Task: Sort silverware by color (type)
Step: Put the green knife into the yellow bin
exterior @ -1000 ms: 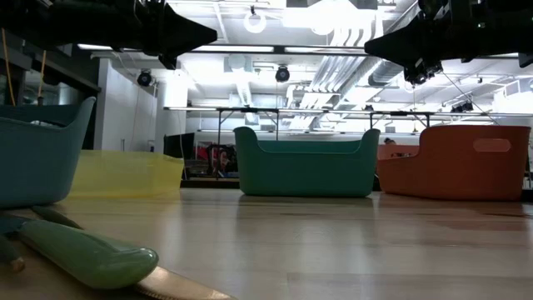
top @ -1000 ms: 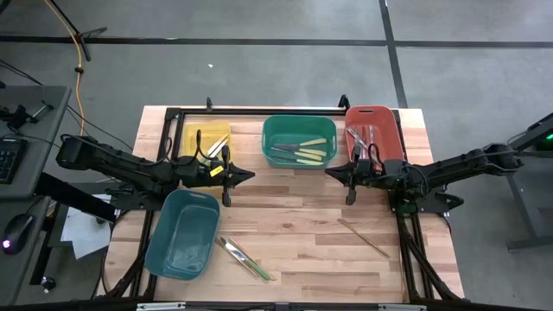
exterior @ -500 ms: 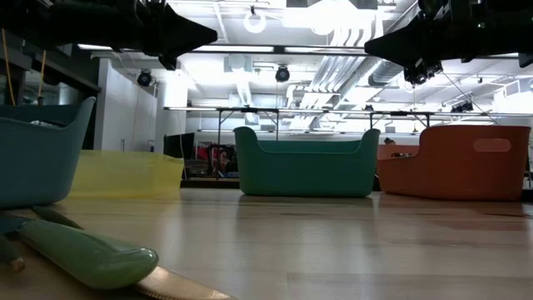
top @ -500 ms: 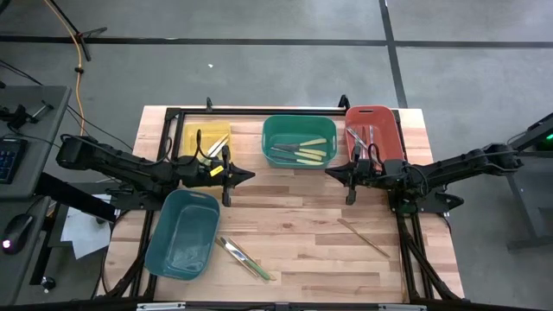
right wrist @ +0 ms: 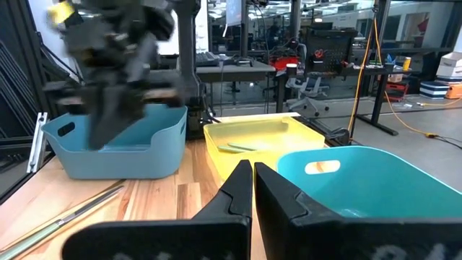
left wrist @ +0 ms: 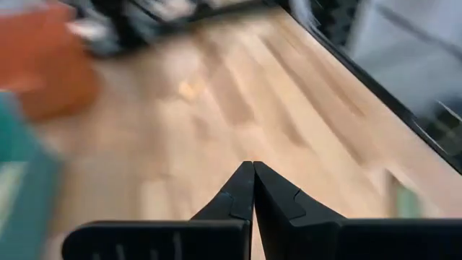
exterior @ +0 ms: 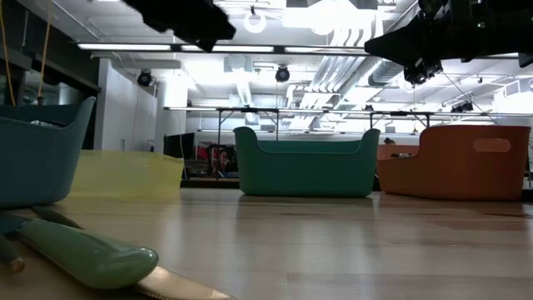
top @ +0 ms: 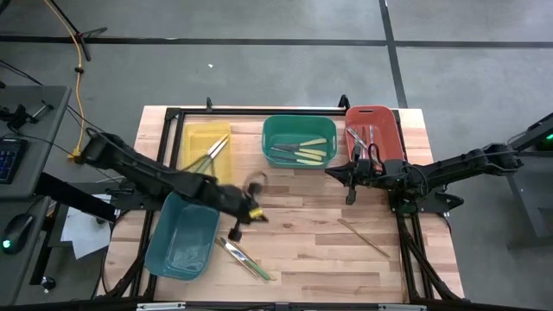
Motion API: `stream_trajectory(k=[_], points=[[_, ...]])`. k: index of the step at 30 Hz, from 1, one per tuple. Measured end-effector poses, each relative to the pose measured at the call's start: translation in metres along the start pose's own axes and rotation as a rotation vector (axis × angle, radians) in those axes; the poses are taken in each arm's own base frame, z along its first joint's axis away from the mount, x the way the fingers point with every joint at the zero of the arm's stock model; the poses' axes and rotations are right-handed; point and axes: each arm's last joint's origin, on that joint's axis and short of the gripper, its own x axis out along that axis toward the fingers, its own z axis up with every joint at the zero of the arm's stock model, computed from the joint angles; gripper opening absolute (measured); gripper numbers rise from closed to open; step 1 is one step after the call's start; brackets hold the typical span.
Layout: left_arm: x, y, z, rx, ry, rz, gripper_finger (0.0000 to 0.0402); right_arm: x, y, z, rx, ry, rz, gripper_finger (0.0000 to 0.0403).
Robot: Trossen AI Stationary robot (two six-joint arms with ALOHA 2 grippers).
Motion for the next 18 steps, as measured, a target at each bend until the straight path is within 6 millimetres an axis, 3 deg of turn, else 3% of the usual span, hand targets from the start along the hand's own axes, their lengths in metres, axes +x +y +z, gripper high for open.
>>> stream_trajectory(k=[5,9,12,18], points=[[0.017,-0.025,0.028,-0.024,0.251,-0.149,0.0,0.0,0.0,0.0,-0.005,0.005,0.0,0.0],[0.029,-0.047,0.039,-0.059,0.403,-0.227,0.0,0.0,0.0,0.0,-0.001,0.005,0.0,0.0],[0.038,-0.067,0.035,-0.08,0.51,-0.276,0.0,0.0,0.0,-0.001,-0.001,0.005,0.0,0.0],[0.06,-0.105,0.004,-0.071,0.688,-0.299,0.0,0.0,0.0,0.0,0.002,0.005,0.0,0.0]])
